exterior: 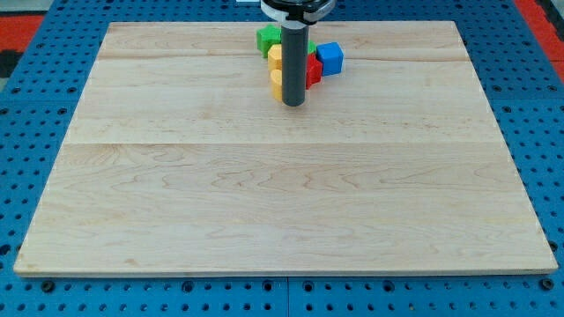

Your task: Separate the green star from blue triangle

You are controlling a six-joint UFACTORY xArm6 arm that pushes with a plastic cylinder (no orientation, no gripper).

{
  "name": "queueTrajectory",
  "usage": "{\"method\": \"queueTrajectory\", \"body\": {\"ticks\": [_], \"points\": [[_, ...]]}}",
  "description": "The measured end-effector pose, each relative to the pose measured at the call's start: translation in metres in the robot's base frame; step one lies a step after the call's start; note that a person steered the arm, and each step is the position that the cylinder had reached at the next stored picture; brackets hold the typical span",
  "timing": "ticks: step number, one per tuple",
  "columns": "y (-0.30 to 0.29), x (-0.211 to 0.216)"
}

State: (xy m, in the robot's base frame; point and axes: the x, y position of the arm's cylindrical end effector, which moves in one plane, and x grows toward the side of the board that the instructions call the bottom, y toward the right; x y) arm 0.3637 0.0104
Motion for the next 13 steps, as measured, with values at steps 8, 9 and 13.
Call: {"method": "queueTrajectory", "body": {"ticks": [8,9,13], "points": [[0.234,-0.165],[0.234,-0.17],[0.028,-0.172]]}}
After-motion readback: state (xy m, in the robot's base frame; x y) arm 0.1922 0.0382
